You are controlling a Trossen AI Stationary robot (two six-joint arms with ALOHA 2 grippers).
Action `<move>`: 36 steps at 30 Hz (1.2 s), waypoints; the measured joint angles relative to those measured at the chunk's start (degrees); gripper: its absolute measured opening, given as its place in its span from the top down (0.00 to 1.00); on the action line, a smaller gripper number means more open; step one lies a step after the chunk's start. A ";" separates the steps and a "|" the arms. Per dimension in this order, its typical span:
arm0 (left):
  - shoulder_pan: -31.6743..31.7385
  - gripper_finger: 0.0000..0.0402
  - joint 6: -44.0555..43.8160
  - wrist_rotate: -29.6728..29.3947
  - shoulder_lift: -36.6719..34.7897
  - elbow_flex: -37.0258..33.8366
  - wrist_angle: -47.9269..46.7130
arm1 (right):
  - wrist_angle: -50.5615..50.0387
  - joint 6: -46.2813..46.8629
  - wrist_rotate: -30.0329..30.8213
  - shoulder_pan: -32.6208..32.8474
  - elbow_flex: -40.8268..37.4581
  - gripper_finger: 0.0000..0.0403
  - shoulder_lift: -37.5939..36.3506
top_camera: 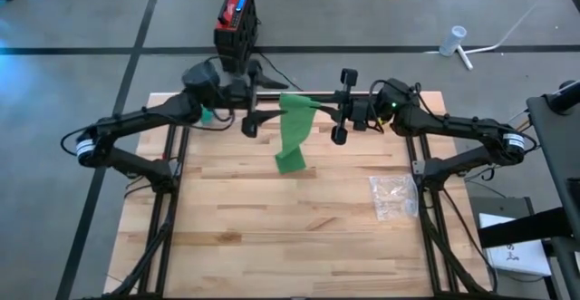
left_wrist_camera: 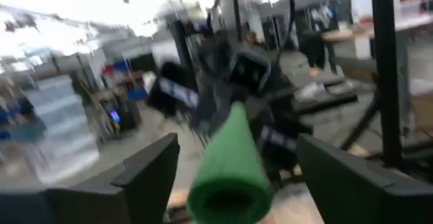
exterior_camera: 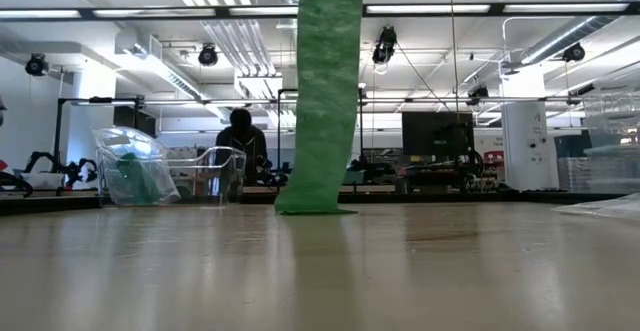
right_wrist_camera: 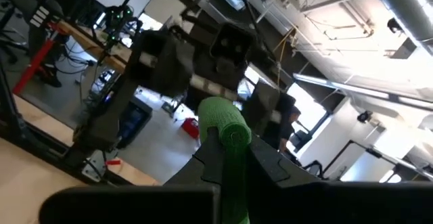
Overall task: Roll bandage
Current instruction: Roll the green bandage
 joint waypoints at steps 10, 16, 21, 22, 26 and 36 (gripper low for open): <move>0.60 0.34 2.96 6.20 5.19 6.91 -9.53 | -0.15 3.78 -0.48 0.02 1.17 0.95 -0.09; 0.71 0.50 2.96 5.30 4.65 6.92 -9.36 | -0.13 6.66 -0.52 0.00 1.40 0.95 -0.09; 0.71 0.82 2.96 5.16 4.82 6.92 -9.53 | -0.13 9.89 -0.57 0.02 1.40 0.94 -0.09; 0.71 0.89 2.96 5.16 4.82 6.90 -9.64 | -0.19 10.56 -0.57 0.02 1.40 0.94 -0.09; 0.71 0.93 2.96 5.15 4.73 6.90 -9.87 | -0.14 14.19 -0.53 0.02 1.40 0.88 -0.09; 0.54 0.95 19.09 -1.01 2.11 6.80 -18.01 | -0.26 40.73 2.31 0.00 1.37 0.59 -0.13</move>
